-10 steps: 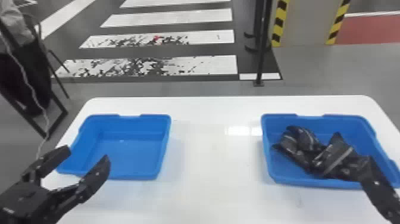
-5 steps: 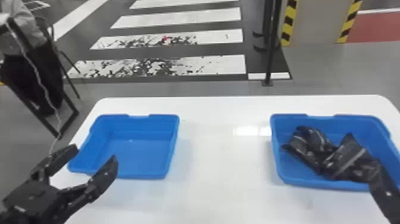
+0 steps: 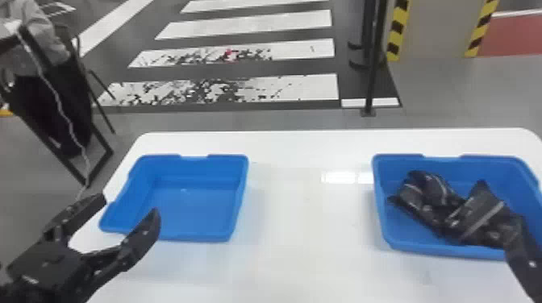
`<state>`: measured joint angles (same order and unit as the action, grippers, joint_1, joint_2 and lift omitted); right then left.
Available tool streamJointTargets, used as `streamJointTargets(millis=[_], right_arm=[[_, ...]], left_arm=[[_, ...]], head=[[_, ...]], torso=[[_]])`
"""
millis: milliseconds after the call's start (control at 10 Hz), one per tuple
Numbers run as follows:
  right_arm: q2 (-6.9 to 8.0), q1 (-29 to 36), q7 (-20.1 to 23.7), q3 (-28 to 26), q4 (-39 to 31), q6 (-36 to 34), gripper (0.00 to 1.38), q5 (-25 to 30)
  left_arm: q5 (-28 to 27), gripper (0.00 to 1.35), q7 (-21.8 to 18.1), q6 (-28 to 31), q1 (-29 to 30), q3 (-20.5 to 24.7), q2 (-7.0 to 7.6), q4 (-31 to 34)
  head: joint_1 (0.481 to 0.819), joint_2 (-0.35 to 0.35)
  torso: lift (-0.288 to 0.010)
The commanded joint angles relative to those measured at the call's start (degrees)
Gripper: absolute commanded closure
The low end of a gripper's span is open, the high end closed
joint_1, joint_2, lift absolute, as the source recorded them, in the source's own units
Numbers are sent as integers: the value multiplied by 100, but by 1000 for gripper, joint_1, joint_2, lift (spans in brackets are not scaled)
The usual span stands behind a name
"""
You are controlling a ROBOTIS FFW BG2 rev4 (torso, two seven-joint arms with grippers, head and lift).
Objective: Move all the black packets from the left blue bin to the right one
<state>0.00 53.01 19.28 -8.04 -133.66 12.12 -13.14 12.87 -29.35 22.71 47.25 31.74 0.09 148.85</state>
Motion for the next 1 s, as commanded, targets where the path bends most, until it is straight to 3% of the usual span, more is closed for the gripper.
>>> streamJointTargets(millis=[0,900], right_arm=[[5,-14,-3,4,0,-44,446,-11],[5,0,5,15,-28,-129,446,34]], left_arm=[[4,185,-1,49,0,-10,-24,0],[119,180,17,105,0,36,-24,0]], head=[[695,185],[695,194]], torso=[[-154],[-154]])
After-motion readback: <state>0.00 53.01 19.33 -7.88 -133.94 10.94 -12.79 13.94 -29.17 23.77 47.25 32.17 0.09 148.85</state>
